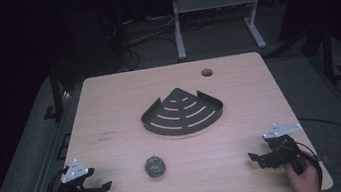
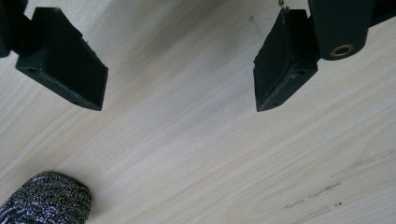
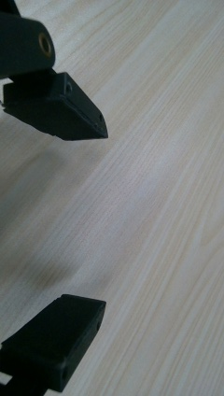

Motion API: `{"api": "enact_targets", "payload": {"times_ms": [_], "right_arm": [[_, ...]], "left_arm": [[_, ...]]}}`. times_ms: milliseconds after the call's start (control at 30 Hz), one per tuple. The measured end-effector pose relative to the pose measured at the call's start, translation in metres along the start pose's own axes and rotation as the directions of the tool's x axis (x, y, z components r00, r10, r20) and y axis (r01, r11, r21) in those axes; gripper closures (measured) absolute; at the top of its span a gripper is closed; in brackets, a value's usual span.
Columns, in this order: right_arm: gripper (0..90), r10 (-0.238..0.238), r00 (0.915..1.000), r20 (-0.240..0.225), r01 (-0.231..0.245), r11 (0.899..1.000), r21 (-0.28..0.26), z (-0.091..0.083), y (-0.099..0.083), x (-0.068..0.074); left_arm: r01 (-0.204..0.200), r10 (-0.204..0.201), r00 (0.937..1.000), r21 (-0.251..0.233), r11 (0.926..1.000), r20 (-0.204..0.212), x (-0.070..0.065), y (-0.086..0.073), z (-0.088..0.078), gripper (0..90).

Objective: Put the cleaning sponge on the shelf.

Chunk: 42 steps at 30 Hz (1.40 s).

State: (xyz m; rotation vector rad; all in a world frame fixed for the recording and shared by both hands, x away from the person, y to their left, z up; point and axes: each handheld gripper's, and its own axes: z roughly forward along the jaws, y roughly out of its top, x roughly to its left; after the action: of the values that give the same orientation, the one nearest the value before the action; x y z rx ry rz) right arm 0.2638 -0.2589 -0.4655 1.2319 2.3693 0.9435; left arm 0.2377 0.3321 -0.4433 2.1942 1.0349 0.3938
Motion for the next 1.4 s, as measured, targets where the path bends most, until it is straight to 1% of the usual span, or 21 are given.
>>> {"api": "enact_targets", "payload": {"times_ms": [133,167,333,767,833,967,1100,1133,1167,1200,1267,1400], "right_arm": [[14.0,0.002,1.0000,-0.001,-0.002,1.000,-0.008,-0.002,0.000,0.000],[14.0,0.001,1.0000,0.001,-0.001,1.000,-0.007,-0.002,0.000,0.001],[14.0,0.002,1.0000,0.000,-0.002,1.000,-0.008,-0.002,0.000,0.002],[14.0,-0.019,0.9998,0.000,0.019,1.000,-0.004,-0.001,0.001,0.004],[14.0,-0.018,0.9998,-0.001,0.018,1.000,-0.002,-0.001,0.001,0.004],[14.0,-0.020,0.9998,-0.004,0.020,1.000,-0.005,-0.002,0.002,0.005],[14.0,-0.023,0.9997,-0.004,0.023,1.000,0.000,-0.001,0.002,0.005],[14.0,-0.021,0.9998,-0.004,0.021,1.000,-0.001,-0.001,0.002,0.005],[14.0,-0.021,0.9998,-0.004,0.021,1.000,-0.001,-0.001,0.002,0.005],[14.0,-0.022,0.9998,-0.004,0.022,1.000,-0.003,-0.001,0.002,0.005],[14.0,-0.021,0.9998,-0.004,0.021,1.000,-0.002,-0.001,0.002,0.005],[14.0,-0.023,0.9997,-0.004,0.023,1.000,-0.002,-0.001,0.002,0.005]], "left_arm": [[-0.001,0.001,0.9999,0.011,0.9999,0.012,0.000,0.000,0.003,17.3],[-0.002,0.002,0.9999,0.005,1.0000,0.010,0.000,0.001,0.003,17.3],[-0.016,0.015,0.9998,0.013,0.9998,0.015,-0.002,0.002,0.004,17.3],[-0.039,0.038,0.9991,0.021,0.9990,0.020,-0.007,0.005,0.004,17.3],[-0.041,0.041,0.9991,0.021,0.9989,0.014,-0.008,0.005,0.004,17.2],[-0.039,0.039,0.9990,0.021,0.9990,0.020,-0.009,0.006,0.005,17.2],[-0.053,0.052,0.9983,0.022,0.9984,0.024,-0.011,0.007,0.005,17.3],[-0.049,0.049,0.9985,0.021,0.9986,0.026,-0.012,0.007,0.005,17.2],[-0.053,0.053,0.9982,0.016,0.9984,0.027,-0.012,0.008,0.006,17.2],[-0.059,0.058,0.9978,0.020,0.9981,0.030,-0.012,0.008,0.005,17.3],[-0.058,0.058,0.9978,0.016,0.9982,0.032,-0.014,0.009,0.006,17.2],[-0.072,0.071,0.9969,0.025,0.9971,0.035,-0.015,0.010,0.007,17.3]]}}
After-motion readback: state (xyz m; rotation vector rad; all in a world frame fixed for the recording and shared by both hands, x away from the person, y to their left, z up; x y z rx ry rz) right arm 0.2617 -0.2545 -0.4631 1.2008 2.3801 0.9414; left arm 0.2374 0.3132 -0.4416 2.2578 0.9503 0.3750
